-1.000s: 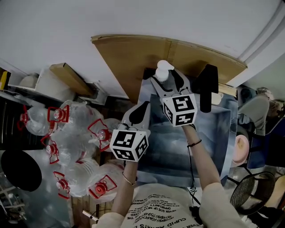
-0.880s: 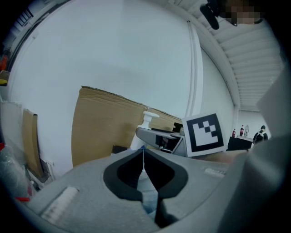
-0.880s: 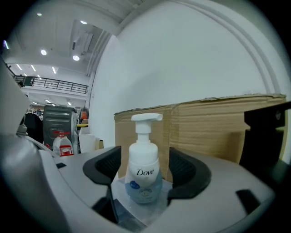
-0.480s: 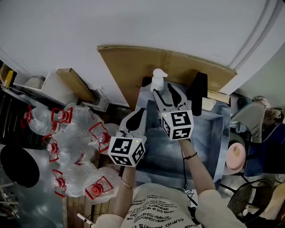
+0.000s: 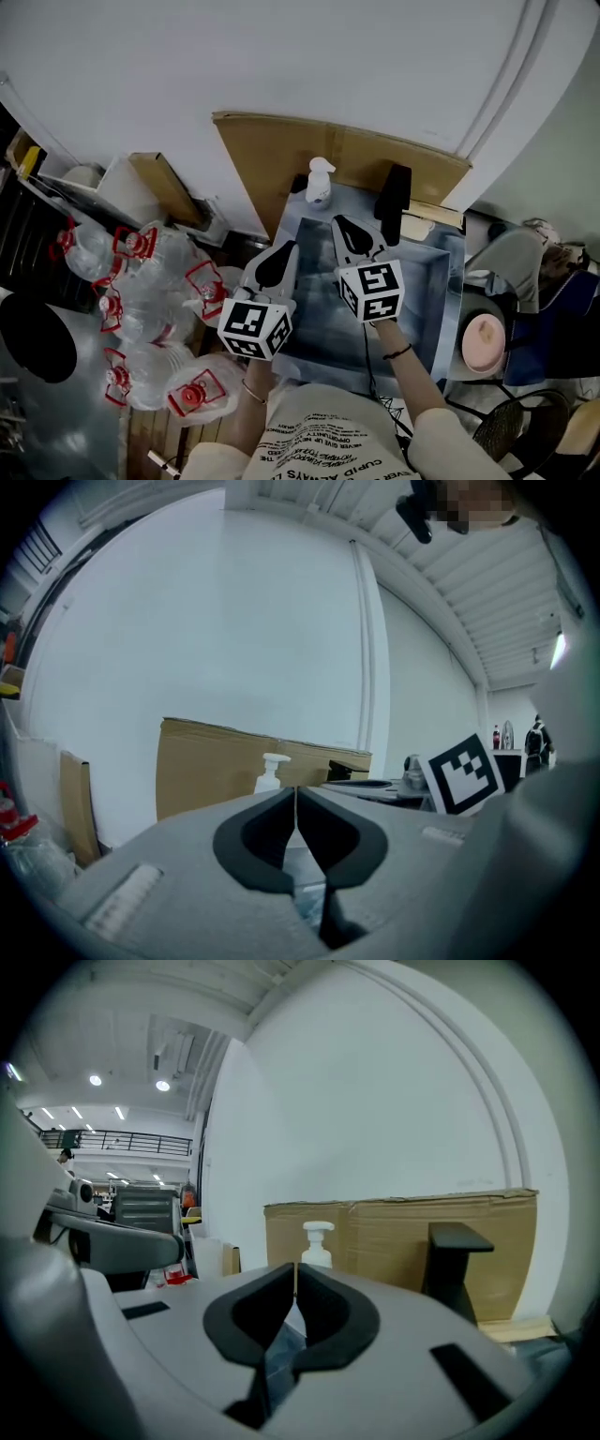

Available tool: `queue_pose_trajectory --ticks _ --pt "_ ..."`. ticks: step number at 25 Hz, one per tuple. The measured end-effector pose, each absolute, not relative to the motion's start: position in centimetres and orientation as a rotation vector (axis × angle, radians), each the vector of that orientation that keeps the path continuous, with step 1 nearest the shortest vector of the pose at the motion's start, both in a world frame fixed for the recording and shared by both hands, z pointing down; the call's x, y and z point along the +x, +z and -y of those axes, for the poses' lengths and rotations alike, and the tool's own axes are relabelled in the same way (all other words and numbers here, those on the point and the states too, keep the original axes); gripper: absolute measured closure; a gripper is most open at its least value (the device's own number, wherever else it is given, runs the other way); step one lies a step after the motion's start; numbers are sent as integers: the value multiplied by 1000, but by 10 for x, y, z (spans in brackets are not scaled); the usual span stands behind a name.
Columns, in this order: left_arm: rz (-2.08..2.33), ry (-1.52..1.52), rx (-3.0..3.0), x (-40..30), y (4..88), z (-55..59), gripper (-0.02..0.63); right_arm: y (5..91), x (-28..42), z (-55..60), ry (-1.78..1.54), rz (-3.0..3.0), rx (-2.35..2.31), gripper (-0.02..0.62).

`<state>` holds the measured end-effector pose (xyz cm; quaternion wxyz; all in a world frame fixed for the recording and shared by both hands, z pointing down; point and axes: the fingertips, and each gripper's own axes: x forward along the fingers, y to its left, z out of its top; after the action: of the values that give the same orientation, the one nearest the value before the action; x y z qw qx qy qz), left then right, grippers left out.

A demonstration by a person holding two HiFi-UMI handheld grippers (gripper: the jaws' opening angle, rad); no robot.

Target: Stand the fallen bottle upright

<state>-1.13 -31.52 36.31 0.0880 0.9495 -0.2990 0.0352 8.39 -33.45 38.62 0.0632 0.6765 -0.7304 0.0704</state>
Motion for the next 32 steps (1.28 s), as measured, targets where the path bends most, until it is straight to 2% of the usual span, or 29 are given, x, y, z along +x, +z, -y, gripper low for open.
queue_pose_trajectory --ticks 32 --pt "1094 -31 2951 -67 307 208 578 317 94 169 114 2437 2070 591"
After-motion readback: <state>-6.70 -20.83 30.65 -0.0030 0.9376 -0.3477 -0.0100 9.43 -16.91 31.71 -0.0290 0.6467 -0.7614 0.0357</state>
